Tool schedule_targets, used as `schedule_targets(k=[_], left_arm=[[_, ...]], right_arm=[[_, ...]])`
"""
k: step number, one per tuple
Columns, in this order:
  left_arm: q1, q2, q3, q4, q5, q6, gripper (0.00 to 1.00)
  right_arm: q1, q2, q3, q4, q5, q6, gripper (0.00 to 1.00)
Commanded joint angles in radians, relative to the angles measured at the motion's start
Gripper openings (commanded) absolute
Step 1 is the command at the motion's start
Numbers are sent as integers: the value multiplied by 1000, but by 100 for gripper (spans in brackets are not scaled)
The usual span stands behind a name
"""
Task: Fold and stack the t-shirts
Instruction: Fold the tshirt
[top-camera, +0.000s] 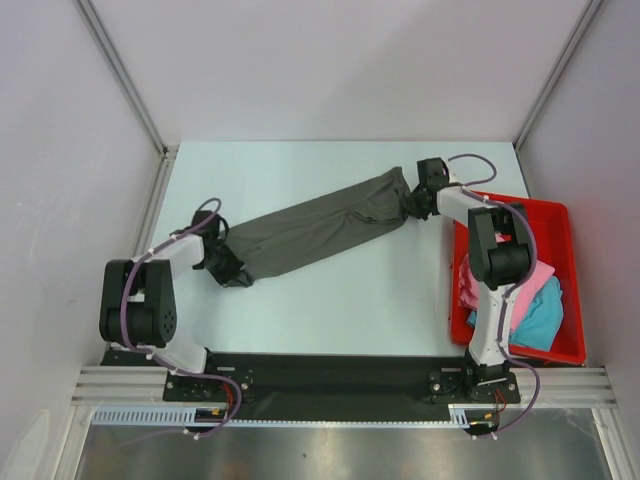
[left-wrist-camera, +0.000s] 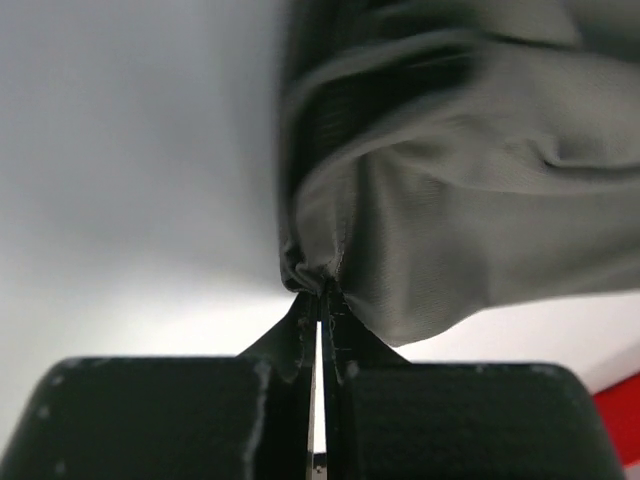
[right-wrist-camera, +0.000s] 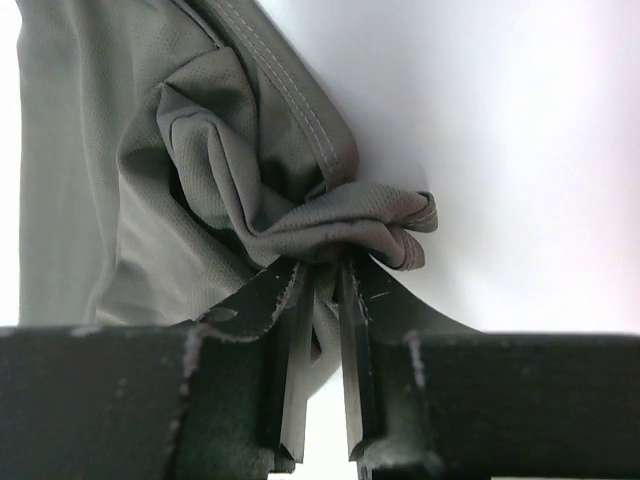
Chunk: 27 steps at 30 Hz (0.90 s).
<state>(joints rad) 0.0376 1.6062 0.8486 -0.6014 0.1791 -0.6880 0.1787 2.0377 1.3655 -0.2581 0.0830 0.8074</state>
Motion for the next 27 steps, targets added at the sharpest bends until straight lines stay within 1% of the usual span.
schedule_targets(k=[1,2,3,4,5,6,8,9,10,11,13,14,16,17,19,20,22,23,24,26,27], left_arm=[[-123,-2,-118,-17,-18,-103,0],[-151,-23,-132,-12,-10,-123,0],[-207,-32,-160,-3,-1,-143,0],[-241,-43,-170,21,17,-183,0],[-311,-51,-177,23,20,-203,0],[-350,-60,-183,26,28,-223,0],[-427,-66,-184,38,55,-284,0],[-508,-69,-184,46,71,-303,0],[-548,-72,-183,69,82,-333,0],[-627,-68,-175,77,101,-344,0],[-700,-33,-134,98,125,-357,0],[-759,-17,-112,101,141,-355,0],[-803,27,-50,114,181,-343,2],[-835,35,-13,123,189,-335,13],[-852,29,16,137,207,-309,27],[-857,17,26,150,218,-305,44],[-857,-12,58,146,235,-275,54],[-857,-38,97,135,238,-260,62],[-855,-49,124,114,238,-225,64],[-851,-80,174,39,232,-185,68],[-845,-92,220,13,226,-148,69]], right_arm=[[10,85,141,88,31,-89,19],[11,105,171,92,26,-115,19],[13,152,234,97,12,-132,20],[15,173,263,108,8,-145,21],[15,197,288,123,-8,-172,22],[18,235,349,129,-32,-178,23],[21,282,411,126,-43,-194,24],[24,298,435,129,-61,-203,25],[27,334,479,140,-71,-208,25],[31,349,500,145,-103,-209,25],[34,401,558,157,-123,-211,27],[36,418,573,157,-141,-214,27],[39,456,613,166,-163,-211,28],[38,463,625,168,-186,-211,29],[36,480,647,158,-210,-227,31],[35,483,681,146,-238,-238,33],[30,478,708,103,-267,-286,38],[25,472,736,82,-276,-300,43],[22,472,756,27,-284,-315,51],[10,470,793,-24,-310,-339,54],[-5,460,805,-53,-316,-346,59]])
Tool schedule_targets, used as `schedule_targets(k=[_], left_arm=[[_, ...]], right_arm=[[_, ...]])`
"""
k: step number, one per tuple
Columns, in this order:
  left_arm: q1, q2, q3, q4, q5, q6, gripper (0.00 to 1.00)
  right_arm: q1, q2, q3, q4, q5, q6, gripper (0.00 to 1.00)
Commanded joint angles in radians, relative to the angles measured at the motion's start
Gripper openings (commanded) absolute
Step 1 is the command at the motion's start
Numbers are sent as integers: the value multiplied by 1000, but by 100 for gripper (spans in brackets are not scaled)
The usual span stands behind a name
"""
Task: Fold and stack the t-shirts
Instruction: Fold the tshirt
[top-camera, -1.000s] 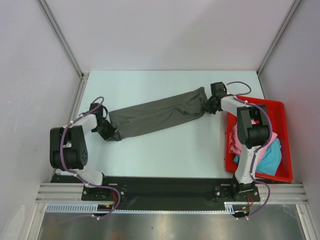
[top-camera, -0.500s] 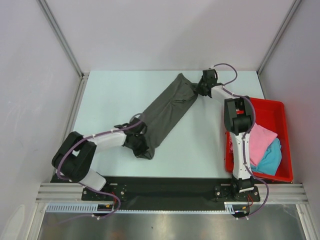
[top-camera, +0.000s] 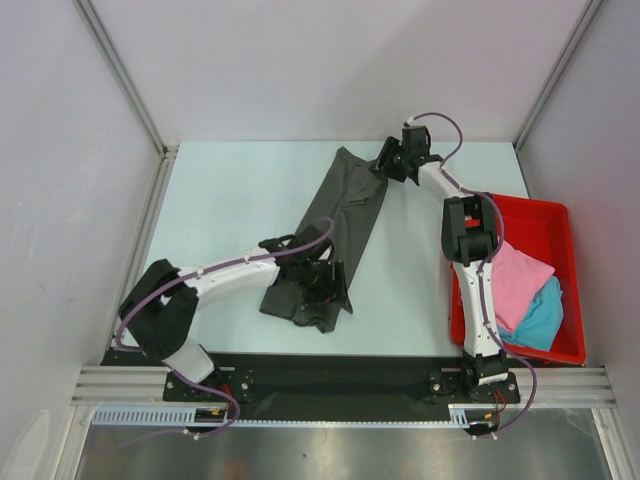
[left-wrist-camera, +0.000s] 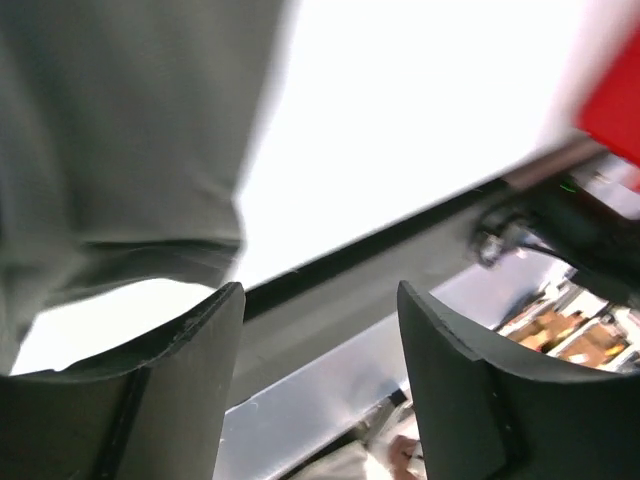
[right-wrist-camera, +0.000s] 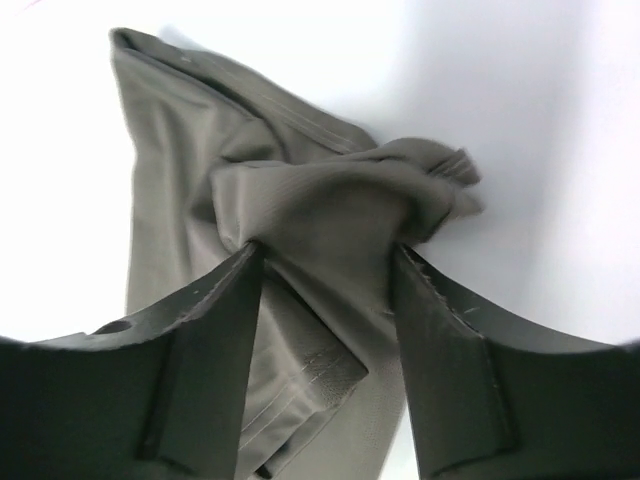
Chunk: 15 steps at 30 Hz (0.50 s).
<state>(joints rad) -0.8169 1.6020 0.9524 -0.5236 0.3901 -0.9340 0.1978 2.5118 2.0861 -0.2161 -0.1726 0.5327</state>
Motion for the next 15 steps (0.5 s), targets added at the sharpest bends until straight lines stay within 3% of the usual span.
schedule_targets(k=[1,7,10,15], left_arm=[[21,-103,135,-110,-3,118,69],[269,-211,146,-215,15,305,68],[424,-195,166,-352,-91,418,66],[561,-221,34,-340,-109,448,65]], right_arm=[[-34,-25,80,-101,-71,-73,60],[-81,-87,6,-104,-139,-83,66],[-93,-85,-14,-95,-186,-92,66],[-95,-58,-35,-13,-226,-77,66]])
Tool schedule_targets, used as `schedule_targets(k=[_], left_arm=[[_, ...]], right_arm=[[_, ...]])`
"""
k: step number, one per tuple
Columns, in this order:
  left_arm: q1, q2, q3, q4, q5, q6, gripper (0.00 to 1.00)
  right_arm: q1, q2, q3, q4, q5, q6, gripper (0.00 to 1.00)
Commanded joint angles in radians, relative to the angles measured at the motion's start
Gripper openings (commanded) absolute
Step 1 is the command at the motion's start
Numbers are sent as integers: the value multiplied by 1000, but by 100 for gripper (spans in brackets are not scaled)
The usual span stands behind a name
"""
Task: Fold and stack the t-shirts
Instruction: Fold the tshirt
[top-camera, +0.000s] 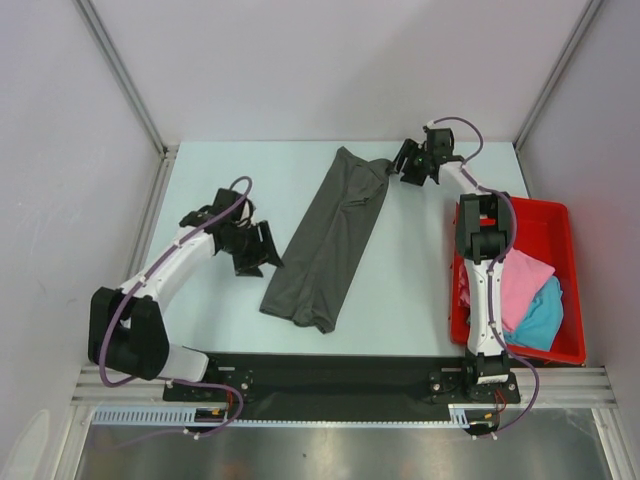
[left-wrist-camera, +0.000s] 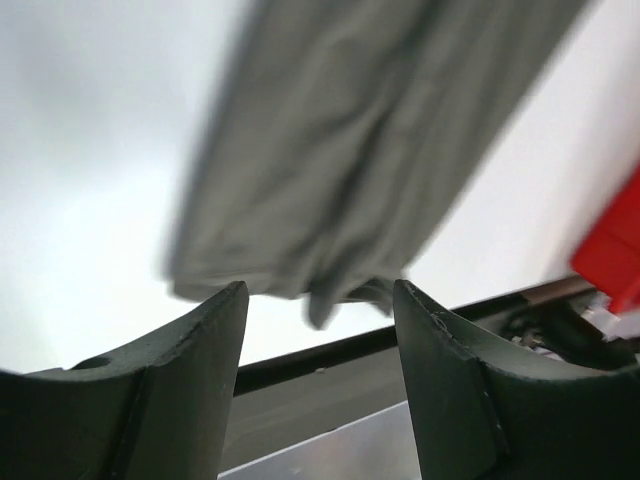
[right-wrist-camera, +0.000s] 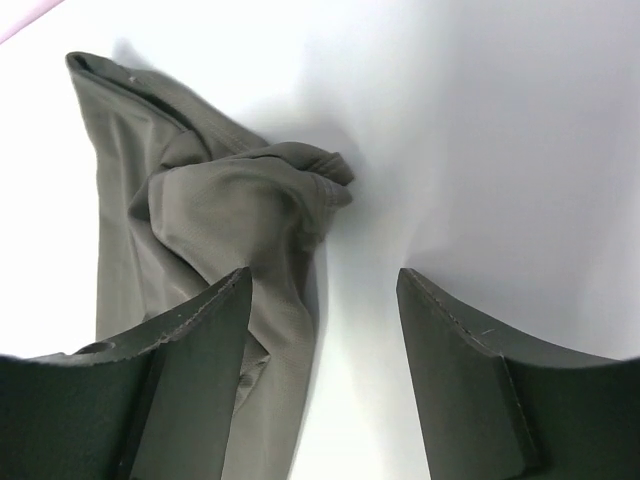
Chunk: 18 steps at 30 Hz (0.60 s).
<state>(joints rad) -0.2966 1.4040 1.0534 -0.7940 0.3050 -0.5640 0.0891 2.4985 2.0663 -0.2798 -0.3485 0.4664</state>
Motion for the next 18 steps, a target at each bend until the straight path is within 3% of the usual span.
schedule_targets(k=[1,4,9,12,14,15,16,18], left_arm=[[78,-30,-93,-62,-17,70,65],[129,-51,-187,-19,37,50,66],[172,-65,-245,-17,-10,27,69],[194,-45,-251,-2,8,35,71],[194,-27,-256,12,20,36,72],[194,-10,-262,19,32,36,72],[194,-4,-262,28,43,36,72],[194,6,-285,68,71,27,72]], right_arm=[[14,-30,-23,63,-59,10,65],[14,-3,-34,120,-85,52,64],[15,31,-44,198,-78,116,61],[14,60,-35,255,-64,155,52],[14,86,-11,271,-69,181,34],[15,121,41,271,-82,187,16],[14,147,69,271,-98,193,8],[14,222,182,292,-113,210,5]])
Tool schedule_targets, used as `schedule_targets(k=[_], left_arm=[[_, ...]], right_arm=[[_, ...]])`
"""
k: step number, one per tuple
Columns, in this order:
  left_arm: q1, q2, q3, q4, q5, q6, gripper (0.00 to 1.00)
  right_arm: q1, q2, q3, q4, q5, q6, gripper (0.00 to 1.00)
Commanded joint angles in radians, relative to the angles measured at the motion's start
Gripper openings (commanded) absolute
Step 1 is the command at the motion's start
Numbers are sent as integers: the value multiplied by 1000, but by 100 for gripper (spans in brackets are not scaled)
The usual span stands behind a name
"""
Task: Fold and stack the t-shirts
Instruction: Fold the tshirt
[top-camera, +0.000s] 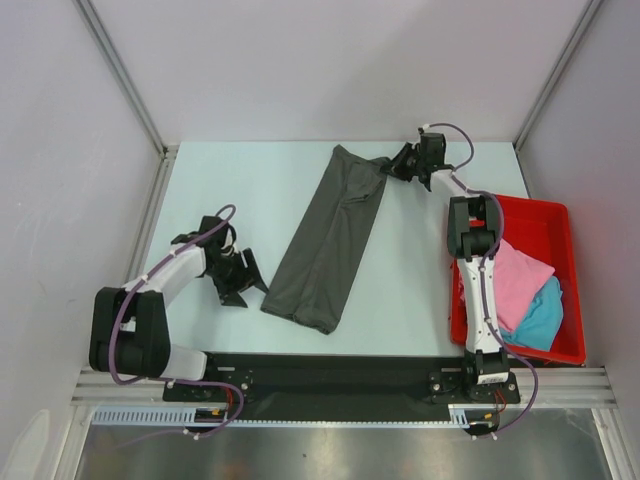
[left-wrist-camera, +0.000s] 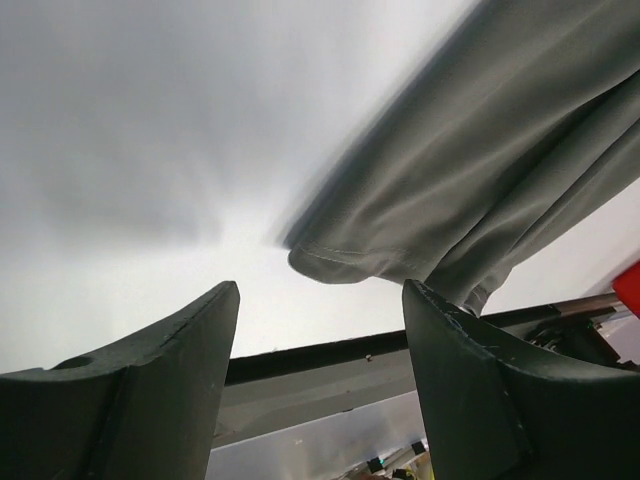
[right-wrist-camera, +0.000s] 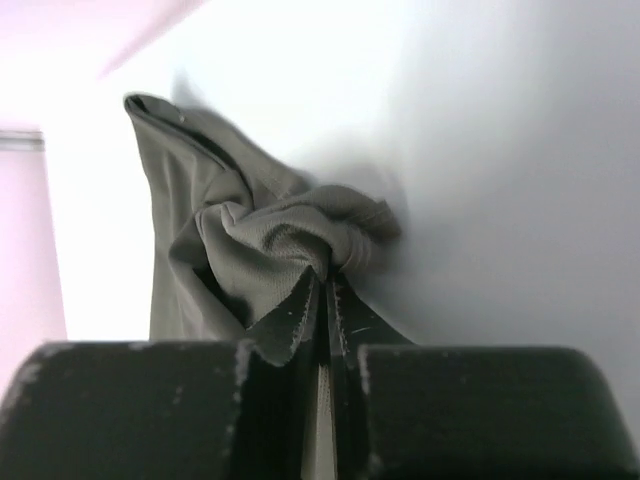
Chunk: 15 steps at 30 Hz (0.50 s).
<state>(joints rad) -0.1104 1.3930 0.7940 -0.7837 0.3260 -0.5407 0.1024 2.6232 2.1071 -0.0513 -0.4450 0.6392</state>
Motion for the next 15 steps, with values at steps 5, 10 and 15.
schedule_targets(k=[5,10,15], left_arm=[[8,37,-85,145,131,5,72],[8,78,-116,204,217,22,70],[8,48,-110,244,197,2,67]], right_arm=[[10,215,332,86,-66,66,12],[10,204,357,85,-66,86,38],[-10,95,289,-76,-29,39,60]])
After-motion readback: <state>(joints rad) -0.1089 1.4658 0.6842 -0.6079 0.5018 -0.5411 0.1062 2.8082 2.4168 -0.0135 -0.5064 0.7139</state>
